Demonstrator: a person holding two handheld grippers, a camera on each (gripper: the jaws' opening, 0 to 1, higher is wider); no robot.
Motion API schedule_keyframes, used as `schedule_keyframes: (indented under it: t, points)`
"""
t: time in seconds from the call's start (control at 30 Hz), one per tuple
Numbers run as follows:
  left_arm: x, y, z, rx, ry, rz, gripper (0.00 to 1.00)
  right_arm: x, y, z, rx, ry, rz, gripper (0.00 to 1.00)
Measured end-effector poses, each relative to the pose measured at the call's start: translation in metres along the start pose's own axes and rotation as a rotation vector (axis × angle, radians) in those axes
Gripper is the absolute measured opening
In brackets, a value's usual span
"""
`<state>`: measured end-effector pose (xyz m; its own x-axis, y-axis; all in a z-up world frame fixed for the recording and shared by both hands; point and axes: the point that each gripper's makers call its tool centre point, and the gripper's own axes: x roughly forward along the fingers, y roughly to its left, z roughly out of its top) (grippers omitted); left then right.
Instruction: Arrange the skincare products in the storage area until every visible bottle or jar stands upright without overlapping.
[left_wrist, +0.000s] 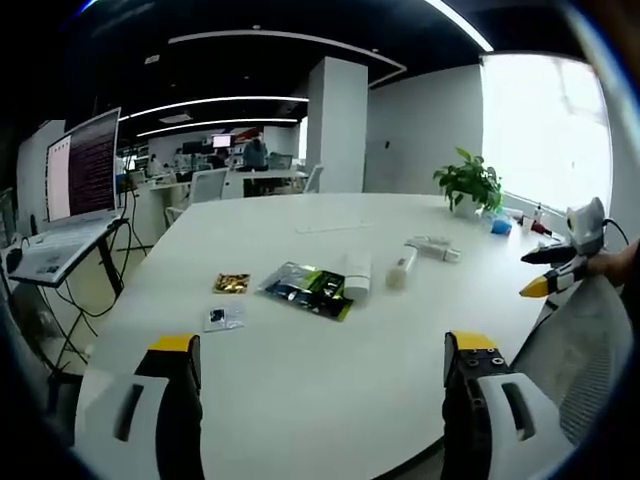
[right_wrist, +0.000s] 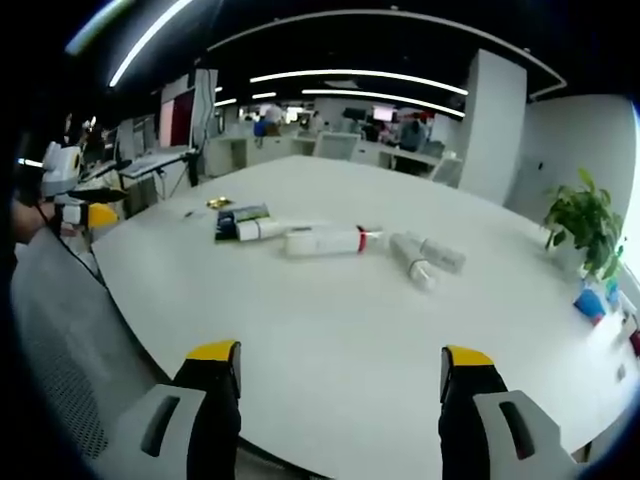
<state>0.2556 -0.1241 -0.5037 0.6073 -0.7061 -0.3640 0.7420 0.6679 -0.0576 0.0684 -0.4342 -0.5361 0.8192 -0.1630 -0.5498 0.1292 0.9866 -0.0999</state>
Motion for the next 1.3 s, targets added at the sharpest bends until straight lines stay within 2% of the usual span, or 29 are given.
schedule_keyframes:
  t: [0.97,1.1,1.17,1.3]
  points:
    - [-0.001,0.0,-0.002,0.029,0.006,-0.001,0.93,-0.001,0.002,-0.001,-0.013,0.012,0.002,0.85]
    - [-0.001,0.002,-0.001,0.035,0.004,0.005,0.93,-0.004,-0.006,0.005,-0.03,-0.006,-0.04,0.84]
    - [-0.001,0.002,-0.001,0.078,0.006,0.008,0.93,-0.005,-0.007,0.006,-0.049,0.005,-0.044,0.84]
    - [-0.001,0.002,-0.002,0.082,0.008,0.01,0.92,-0.007,-0.014,0.019,-0.061,-0.004,-0.05,0.85]
